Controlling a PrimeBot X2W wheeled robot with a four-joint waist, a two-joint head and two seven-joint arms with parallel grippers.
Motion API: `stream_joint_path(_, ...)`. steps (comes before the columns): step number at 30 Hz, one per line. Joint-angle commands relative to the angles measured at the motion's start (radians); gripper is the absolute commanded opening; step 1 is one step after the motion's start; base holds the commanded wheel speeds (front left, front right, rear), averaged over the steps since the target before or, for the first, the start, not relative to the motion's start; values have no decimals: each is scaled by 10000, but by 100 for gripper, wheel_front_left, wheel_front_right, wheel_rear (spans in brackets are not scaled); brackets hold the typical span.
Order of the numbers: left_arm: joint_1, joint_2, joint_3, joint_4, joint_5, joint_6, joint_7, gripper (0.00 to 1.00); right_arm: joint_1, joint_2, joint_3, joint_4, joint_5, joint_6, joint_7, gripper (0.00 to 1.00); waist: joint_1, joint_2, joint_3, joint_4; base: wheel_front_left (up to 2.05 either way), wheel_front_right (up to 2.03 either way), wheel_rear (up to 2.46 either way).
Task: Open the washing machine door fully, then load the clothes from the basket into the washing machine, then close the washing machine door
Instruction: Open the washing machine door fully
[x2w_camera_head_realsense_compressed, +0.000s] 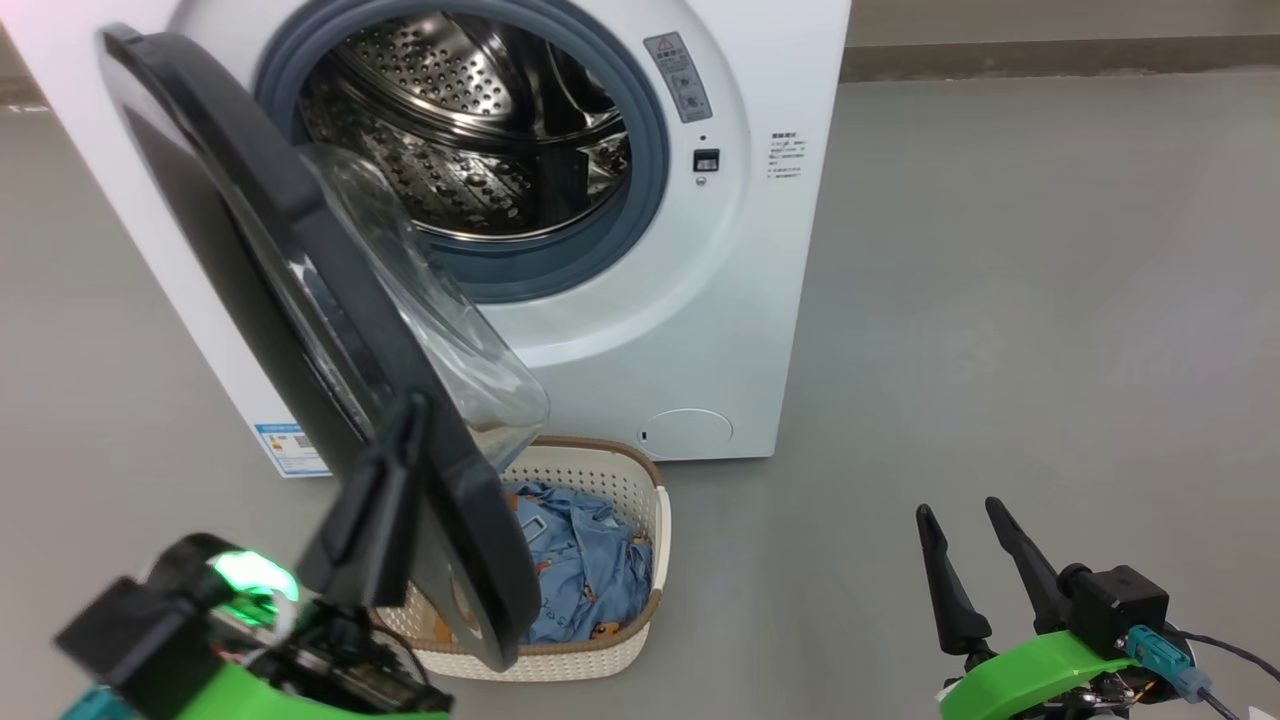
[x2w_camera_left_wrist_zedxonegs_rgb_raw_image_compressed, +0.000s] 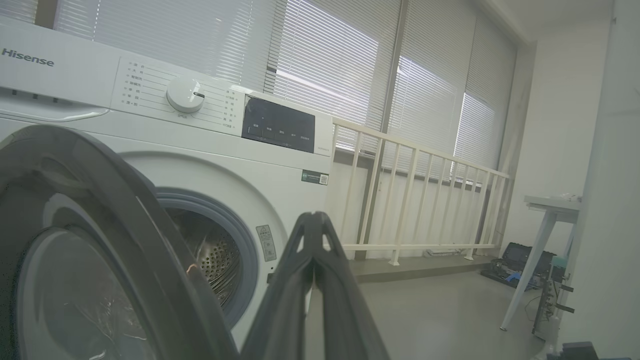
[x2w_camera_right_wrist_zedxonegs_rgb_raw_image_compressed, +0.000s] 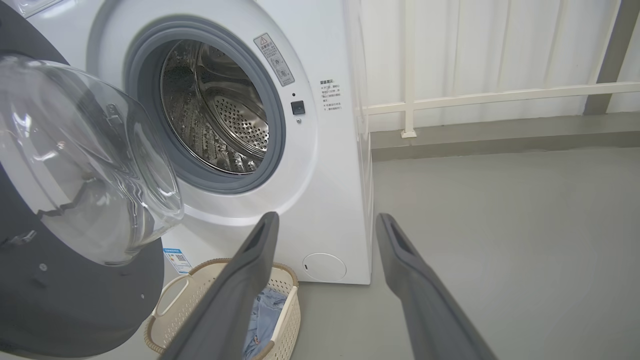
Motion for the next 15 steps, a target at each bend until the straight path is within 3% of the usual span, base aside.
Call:
stream_joint_path(1, -426, 130, 286, -324, 121, 29, 65, 0, -389, -76, 198, -233, 120, 56, -124, 100, 0, 0, 29, -68, 0, 0, 0)
stream_joint_path(8, -95, -28, -599, -171, 70, -18, 489, 0, -367, -76, 326, -234, 198, 56, -124, 100, 0, 0, 128, -364, 0, 0, 0)
stream_joint_path(15, 298, -11, -1164, 939, -51, -101, 452, 0, -361, -76, 352, -305, 216, 56, -124, 100, 0, 0, 247, -586, 0, 0, 0)
